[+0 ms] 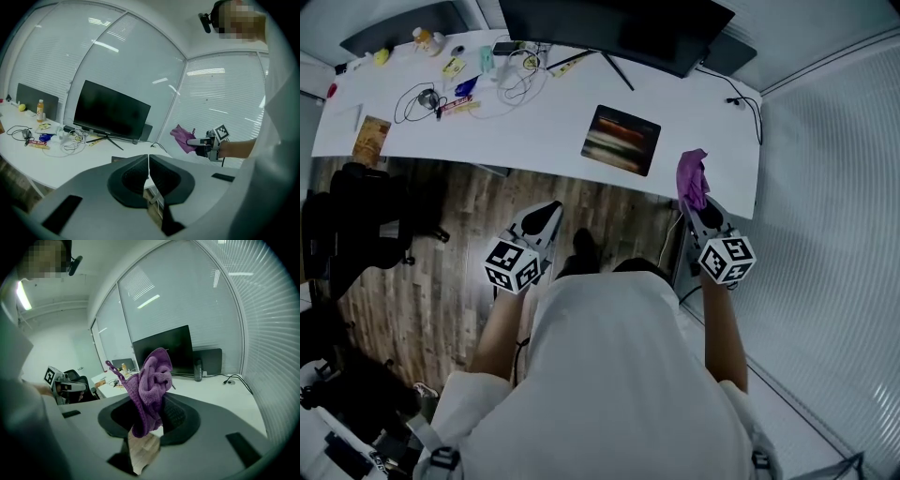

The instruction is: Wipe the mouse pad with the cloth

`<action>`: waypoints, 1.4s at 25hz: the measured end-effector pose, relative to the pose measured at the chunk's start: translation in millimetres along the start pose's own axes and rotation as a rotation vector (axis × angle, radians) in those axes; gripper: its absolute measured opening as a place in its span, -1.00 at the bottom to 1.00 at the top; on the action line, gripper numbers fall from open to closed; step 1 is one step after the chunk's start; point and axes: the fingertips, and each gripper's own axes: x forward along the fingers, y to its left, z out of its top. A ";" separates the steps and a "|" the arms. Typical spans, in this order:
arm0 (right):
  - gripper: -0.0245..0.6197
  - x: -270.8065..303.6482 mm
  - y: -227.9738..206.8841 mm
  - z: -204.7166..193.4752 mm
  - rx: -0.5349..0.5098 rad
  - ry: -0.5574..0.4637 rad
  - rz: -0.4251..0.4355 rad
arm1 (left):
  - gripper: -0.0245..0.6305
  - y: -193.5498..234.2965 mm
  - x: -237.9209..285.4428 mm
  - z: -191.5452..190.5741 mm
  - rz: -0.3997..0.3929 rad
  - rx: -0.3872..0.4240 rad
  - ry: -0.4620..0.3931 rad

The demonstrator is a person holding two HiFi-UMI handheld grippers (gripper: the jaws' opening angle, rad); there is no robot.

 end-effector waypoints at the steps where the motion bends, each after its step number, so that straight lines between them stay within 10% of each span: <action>1: -0.51 3.6 0.6 1.3 -0.002 0.002 -0.004 | -0.86 3.7 1.8 1.1 -0.007 0.000 0.001; 16: -0.51 57.3 -17.3 18.3 -0.036 0.058 0.002 | -0.86 36.9 20.8 0.0 0.010 -0.060 0.016; 35: -0.51 183.8 -99.5 23.5 -0.234 0.263 0.234 | -0.86 48.6 110.4 3.8 0.182 -0.164 0.033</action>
